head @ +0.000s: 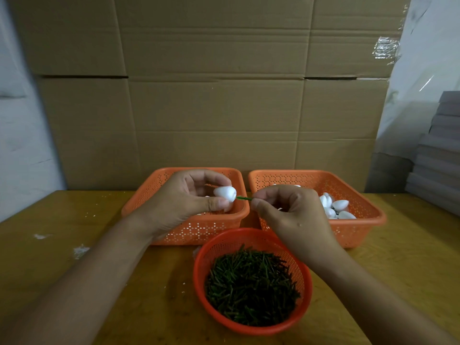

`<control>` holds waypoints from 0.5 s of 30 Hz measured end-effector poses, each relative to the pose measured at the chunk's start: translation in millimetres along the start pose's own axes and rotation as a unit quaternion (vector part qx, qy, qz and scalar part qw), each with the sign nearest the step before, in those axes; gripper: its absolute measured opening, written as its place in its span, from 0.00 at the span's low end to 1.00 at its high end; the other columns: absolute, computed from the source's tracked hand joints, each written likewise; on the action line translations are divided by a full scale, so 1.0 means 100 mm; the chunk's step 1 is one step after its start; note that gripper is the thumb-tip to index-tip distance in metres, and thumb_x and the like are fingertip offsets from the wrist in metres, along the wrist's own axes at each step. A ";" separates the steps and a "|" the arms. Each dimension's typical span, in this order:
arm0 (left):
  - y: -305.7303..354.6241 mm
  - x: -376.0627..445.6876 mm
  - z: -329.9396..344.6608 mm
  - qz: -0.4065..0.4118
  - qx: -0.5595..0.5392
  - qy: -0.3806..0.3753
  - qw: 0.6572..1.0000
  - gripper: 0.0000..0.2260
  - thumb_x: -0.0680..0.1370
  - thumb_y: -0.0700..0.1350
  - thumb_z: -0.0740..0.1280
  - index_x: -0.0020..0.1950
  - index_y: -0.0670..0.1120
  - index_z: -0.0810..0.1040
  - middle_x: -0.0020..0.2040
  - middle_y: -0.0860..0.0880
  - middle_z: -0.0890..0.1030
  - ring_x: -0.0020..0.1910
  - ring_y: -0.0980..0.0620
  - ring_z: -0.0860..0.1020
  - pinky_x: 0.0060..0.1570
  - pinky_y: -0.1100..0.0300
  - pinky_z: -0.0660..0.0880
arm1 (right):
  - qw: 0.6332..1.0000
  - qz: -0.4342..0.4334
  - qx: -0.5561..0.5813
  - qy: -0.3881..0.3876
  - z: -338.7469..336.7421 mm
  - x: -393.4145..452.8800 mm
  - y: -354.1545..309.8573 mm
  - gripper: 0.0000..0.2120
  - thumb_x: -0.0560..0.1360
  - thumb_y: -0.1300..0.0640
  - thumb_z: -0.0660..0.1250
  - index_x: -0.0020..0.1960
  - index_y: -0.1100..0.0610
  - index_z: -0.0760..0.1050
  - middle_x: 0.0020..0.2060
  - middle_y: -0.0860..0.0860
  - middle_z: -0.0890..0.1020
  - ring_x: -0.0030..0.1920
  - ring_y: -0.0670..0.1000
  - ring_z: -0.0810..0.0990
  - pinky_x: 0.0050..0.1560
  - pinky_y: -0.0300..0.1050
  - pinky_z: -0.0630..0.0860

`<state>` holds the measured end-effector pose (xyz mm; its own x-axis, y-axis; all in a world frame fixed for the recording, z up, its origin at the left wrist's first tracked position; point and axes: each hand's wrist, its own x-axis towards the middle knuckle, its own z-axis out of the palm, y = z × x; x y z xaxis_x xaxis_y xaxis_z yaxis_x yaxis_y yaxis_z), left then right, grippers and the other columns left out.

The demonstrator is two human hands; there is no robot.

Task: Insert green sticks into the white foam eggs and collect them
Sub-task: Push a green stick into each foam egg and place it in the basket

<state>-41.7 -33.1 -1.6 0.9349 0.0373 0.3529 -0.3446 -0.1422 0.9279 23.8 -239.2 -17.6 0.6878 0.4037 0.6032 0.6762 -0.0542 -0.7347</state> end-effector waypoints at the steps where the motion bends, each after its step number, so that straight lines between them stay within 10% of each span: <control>1: 0.00 0.00 0.00 0.000 0.000 0.002 1.000 0.15 0.65 0.43 0.80 0.50 0.48 0.85 0.53 0.40 0.85 0.51 0.41 0.84 0.55 0.54 0.81 | 1.000 -0.003 -0.004 0.004 0.00 0.00 0.00 0.12 0.74 0.65 0.72 0.38 0.49 0.82 0.28 0.38 0.81 0.30 0.37 0.78 0.33 0.28 0.69; 15: 0.02 -0.02 0.04 -0.002 0.022 -0.018 1.000 0.14 0.69 0.38 0.77 0.54 0.42 0.82 0.53 0.41 0.86 0.53 0.44 0.84 0.54 0.54 0.82 | 1.000 0.015 -0.013 -0.011 0.01 -0.01 -0.01 0.09 0.75 0.61 0.72 0.38 0.50 0.83 0.30 0.43 0.83 0.30 0.39 0.77 0.33 0.30 0.69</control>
<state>-44.3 -37.6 -1.0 0.9388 0.0031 0.3445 -0.3380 -0.1846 0.9228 22.2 -238.6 -18.0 0.7027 0.4214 0.5733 0.6617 -0.0910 -0.7442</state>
